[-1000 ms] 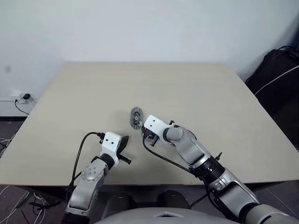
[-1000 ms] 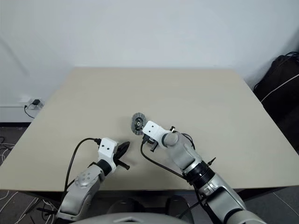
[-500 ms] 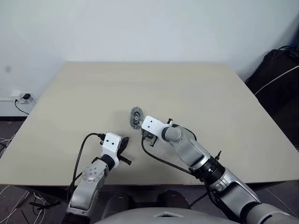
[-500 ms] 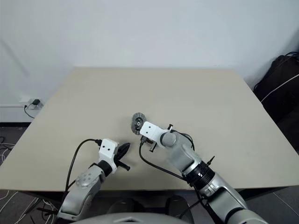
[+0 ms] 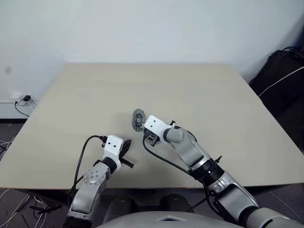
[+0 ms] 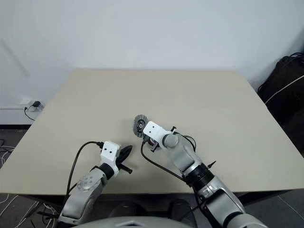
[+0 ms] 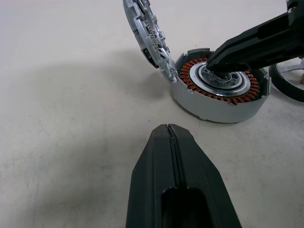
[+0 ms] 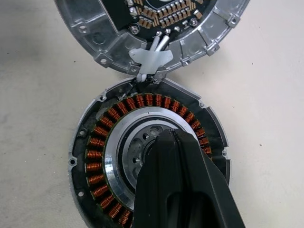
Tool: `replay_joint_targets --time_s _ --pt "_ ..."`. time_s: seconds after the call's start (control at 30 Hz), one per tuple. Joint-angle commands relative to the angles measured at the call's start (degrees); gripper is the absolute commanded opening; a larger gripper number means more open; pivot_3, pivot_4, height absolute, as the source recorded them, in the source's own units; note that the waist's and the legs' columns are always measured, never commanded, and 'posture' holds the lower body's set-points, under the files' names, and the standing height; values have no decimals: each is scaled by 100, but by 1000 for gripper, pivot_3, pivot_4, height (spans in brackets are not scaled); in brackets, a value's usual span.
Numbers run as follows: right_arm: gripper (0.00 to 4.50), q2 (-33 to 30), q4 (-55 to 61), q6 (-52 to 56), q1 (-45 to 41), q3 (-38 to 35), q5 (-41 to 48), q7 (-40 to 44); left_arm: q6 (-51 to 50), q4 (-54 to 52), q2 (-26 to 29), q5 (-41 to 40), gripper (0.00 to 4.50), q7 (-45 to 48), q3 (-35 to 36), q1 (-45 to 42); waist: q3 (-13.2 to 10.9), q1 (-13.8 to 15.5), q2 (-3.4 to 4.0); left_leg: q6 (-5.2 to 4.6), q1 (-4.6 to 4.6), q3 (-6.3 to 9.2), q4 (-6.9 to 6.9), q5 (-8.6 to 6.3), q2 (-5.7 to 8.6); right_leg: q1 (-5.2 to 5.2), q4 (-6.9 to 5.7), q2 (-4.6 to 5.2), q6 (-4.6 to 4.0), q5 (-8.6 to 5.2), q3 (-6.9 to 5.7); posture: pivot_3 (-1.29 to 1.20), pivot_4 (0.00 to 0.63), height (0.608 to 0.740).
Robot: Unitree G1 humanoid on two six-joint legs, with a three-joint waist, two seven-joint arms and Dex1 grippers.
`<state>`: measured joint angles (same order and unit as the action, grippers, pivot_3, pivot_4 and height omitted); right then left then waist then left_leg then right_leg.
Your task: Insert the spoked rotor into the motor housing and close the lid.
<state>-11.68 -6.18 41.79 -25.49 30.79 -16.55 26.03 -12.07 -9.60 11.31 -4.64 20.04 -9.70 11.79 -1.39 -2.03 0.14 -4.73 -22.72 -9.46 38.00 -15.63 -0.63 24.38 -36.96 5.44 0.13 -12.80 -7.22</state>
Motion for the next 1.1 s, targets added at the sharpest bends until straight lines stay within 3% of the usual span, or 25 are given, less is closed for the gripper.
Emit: replay_joint_targets --time_s 0.03,0.73,1.1 --pt "17 76 -68 -80 78 -176 106 -35 70 -113 -21 -5 0 4 -9 -73 0 -5 0 0 0 0 0 0 0 0 0 0 1 0 0 0 0 740" --pt "17 -2 378 -1 596 -268 193 61 79 -64 7 -9 0 41 0 -122 9 1 -1 0 3 1 0 0 0 -2 0 2 7 -4 1 0 0 740" --pt "17 109 898 -93 508 -723 497 2 68 -84 34 -10 0 69 4 -116 6 4 1 0 -1 1 -1 0 0 2 2 2 6 -3 1 0 0 740"
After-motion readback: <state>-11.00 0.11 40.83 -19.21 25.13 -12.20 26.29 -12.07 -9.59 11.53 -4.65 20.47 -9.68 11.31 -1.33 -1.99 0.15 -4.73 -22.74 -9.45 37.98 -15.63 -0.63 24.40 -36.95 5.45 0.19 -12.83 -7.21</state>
